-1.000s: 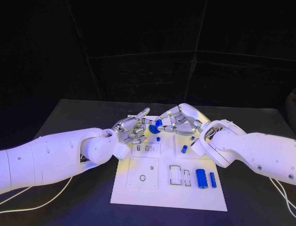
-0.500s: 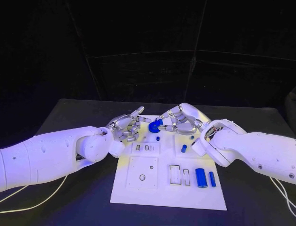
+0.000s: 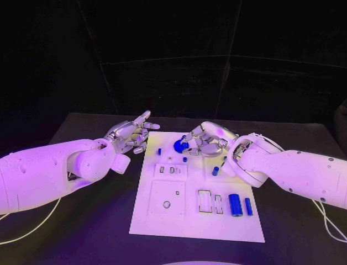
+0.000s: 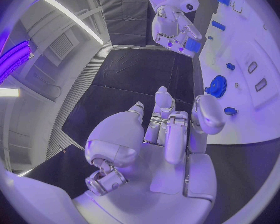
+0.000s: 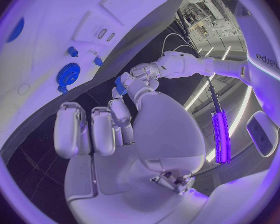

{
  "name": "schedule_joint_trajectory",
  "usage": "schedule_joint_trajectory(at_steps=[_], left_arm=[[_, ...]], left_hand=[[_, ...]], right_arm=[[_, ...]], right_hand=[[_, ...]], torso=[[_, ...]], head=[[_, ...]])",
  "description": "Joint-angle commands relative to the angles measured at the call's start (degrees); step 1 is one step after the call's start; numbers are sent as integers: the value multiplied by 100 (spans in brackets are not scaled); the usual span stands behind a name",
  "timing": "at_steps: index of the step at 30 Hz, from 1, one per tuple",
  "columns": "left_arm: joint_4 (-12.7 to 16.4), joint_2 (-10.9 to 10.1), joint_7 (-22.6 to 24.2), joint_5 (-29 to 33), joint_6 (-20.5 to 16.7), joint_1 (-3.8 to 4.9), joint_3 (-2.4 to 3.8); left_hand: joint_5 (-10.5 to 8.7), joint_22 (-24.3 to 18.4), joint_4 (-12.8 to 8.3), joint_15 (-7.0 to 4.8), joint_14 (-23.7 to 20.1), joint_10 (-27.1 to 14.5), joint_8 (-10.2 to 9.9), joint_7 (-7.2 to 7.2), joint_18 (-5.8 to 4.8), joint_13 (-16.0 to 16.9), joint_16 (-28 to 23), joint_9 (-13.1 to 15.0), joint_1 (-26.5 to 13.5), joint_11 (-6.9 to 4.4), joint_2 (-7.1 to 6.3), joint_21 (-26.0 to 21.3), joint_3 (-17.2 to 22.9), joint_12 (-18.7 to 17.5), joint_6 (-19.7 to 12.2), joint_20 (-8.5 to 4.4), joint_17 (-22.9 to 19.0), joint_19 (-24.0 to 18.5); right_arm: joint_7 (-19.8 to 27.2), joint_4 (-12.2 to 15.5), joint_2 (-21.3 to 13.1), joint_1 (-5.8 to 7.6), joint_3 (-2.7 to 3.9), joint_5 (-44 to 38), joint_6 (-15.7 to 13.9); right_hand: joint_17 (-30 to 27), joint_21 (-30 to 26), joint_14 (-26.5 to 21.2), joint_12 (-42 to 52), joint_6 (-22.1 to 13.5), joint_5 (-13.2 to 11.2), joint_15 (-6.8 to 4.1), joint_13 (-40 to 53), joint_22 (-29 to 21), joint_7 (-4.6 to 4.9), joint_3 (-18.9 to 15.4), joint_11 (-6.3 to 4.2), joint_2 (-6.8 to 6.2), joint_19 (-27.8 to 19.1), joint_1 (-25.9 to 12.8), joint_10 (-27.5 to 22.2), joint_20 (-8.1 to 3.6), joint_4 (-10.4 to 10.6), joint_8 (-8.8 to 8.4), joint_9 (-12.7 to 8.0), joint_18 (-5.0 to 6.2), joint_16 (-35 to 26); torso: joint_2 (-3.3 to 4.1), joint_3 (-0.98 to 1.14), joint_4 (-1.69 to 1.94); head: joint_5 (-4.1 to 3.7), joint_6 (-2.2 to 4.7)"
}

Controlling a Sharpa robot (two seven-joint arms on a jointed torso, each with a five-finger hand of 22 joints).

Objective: Assemble the parts on the task board

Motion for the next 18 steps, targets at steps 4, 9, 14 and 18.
schedule_joint_trajectory(at_steps=[4, 9, 14, 18], left_arm=[[172, -81, 451, 13, -79, 57, 4], [245, -86, 517, 227, -52, 70, 4], [276, -80, 562, 335, -50, 75, 3], [297, -68, 561, 360, -64, 77, 3]], left_hand=[[34, -164, -84, 45, 577, -160, -43, 17, 112, -148, 5, 16, 76, 5, 25, -149, -2, -130, -73, 17, 1458, -137], [32, -323, -156, 67, 528, -497, -15, 31, 144, -643, -63, 51, 57, 25, 53, -274, -35, -553, -95, 45, 1324, -244], [31, -406, -197, 69, 508, -499, -10, 36, 160, -727, -92, 62, 53, 29, 55, -334, -54, -660, -112, 48, 1269, -288], [31, -404, -205, 71, 506, -500, -10, 39, 159, -742, -96, 64, 53, 31, 54, -335, -59, -678, -119, 48, 1262, -287]], right_arm=[[-336, -226, 196, -40, -3, -1105, 348], [-426, -316, 311, -161, -5, -1471, 416], [-504, -439, 457, -275, -5, -1702, 458], [-537, -516, 538, -330, -5, -1803, 495]], right_hand=[[314, 18, 353, 13, 64, -16, 40, -15, 1, -18, -51, 11, 37, 24, -21, -5, -1, 4, 19, 10, -32, 10], [321, 19, 354, 12, 69, -19, 38, -16, 2, -21, -58, 9, 36, 25, -25, -6, -2, 7, 20, 10, -32, 16], [312, 17, 352, 4, 72, -19, 37, -24, -2, -25, -61, 6, 38, 22, -24, -12, -2, 8, 20, 10, -31, 8], [314, 18, 352, 2, 73, -18, 36, -25, -2, -27, -61, 4, 41, 23, -21, -14, -3, 7, 20, 11, -31, 10]], torso=[[-1, -4, 4], [-1, 4, -5], [5, 9, -18], [8, 6, -4]], head=[[19, -45], [47, -77], [58, -104], [55, -126]])
